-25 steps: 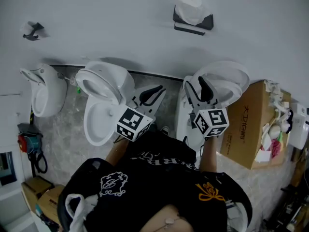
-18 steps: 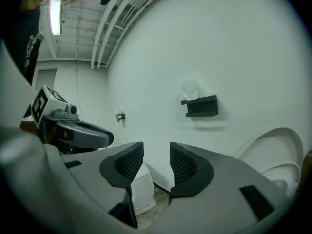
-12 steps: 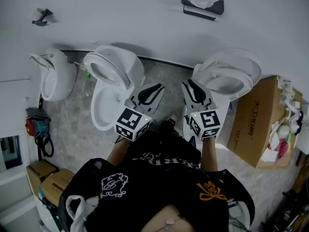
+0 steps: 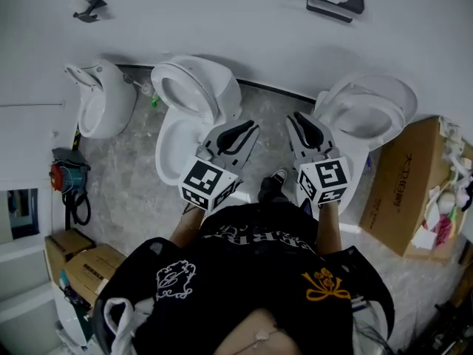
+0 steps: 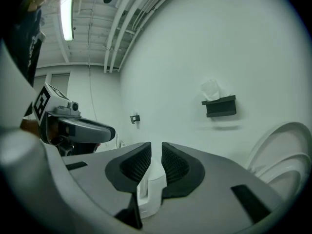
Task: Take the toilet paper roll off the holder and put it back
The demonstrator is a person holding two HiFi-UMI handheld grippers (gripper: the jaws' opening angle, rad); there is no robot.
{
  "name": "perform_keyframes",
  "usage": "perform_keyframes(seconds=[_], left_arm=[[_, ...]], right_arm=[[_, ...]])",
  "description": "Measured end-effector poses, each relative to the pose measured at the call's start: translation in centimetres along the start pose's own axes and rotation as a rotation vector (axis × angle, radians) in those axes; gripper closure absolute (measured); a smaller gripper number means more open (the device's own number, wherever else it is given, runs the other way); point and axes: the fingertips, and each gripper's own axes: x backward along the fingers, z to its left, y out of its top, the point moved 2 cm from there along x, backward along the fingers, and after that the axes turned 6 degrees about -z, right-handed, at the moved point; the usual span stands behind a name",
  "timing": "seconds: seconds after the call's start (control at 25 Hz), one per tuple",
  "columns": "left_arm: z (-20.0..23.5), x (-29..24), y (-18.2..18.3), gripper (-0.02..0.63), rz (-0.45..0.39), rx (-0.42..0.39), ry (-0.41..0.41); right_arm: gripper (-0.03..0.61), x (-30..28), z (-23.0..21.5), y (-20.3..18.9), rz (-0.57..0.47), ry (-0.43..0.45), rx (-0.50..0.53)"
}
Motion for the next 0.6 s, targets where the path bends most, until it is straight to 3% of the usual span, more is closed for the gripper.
perform_keyframes(seconds=[0.28,0.6], left_arm=[[-1.3,8.8,-2.1,0.565,-0.007,-0.005,0.042],[-5.0,17.2,-5.3,0.565,-0.029,0.023,0.067]], right_arm=[[0.5,2.9,8.8,-1.2,-0.026,0.002,-0.043],[0.567,8.6,16.5,-3.1,-0.035,0.007,-0.088]])
